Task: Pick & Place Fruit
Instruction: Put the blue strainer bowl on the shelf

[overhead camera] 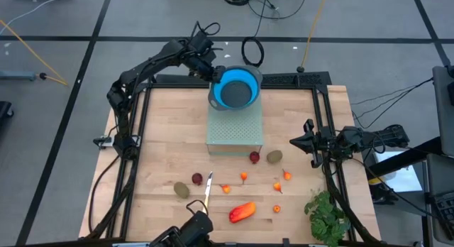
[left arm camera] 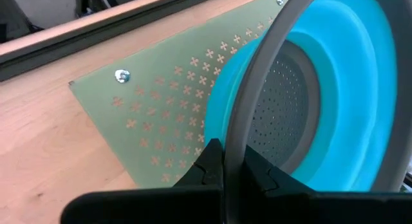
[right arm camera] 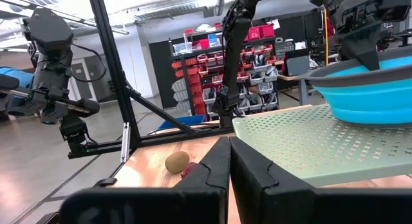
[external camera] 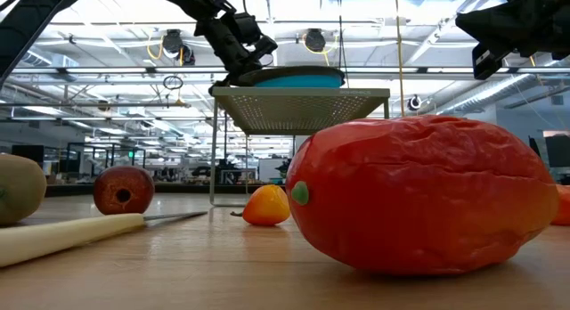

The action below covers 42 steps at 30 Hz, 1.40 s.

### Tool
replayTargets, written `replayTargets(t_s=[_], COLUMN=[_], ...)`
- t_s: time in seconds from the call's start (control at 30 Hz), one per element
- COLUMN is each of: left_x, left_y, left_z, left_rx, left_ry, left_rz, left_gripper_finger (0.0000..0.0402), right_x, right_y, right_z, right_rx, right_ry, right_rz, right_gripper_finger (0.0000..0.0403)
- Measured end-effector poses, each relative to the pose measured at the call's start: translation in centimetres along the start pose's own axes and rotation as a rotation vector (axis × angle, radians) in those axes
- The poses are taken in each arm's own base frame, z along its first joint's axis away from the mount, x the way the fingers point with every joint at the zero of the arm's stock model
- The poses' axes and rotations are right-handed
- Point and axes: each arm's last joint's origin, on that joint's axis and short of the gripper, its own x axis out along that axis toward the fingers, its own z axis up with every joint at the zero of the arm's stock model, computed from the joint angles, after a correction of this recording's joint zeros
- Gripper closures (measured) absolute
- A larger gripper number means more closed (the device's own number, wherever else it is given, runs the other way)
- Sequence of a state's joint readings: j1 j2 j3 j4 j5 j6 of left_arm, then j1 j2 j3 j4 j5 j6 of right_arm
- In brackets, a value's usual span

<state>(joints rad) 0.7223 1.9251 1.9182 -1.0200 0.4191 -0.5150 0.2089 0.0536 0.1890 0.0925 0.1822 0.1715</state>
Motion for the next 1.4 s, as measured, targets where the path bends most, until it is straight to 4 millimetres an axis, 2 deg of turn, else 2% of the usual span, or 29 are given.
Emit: replayTargets(t_s=[0.67,1.03,1.4], left_x=[-0.08,-0.12,-0.39], left_y=[0.09,0.19,0.71], left_z=[-0.21,-0.14,0.19], left_rx=[0.013,0.004,-0.017], left_ry=[0.016,0.014,0.003], left_rz=[0.012,0.013,0.017], left_gripper_finger=[0.0397,0.0325,0.0315], right_x=[0.0,0.0,0.0], right_y=[0.0,0.0,0.0], right_z=[0.0,0.0,-0.01], right_rx=[0.0,0.0,0.0], right_ry=[0.0,0.0,0.0], right_rz=[-0.001,-0.001,0.0], right_gripper_finger=[0.0399,0.0399,0.0399])
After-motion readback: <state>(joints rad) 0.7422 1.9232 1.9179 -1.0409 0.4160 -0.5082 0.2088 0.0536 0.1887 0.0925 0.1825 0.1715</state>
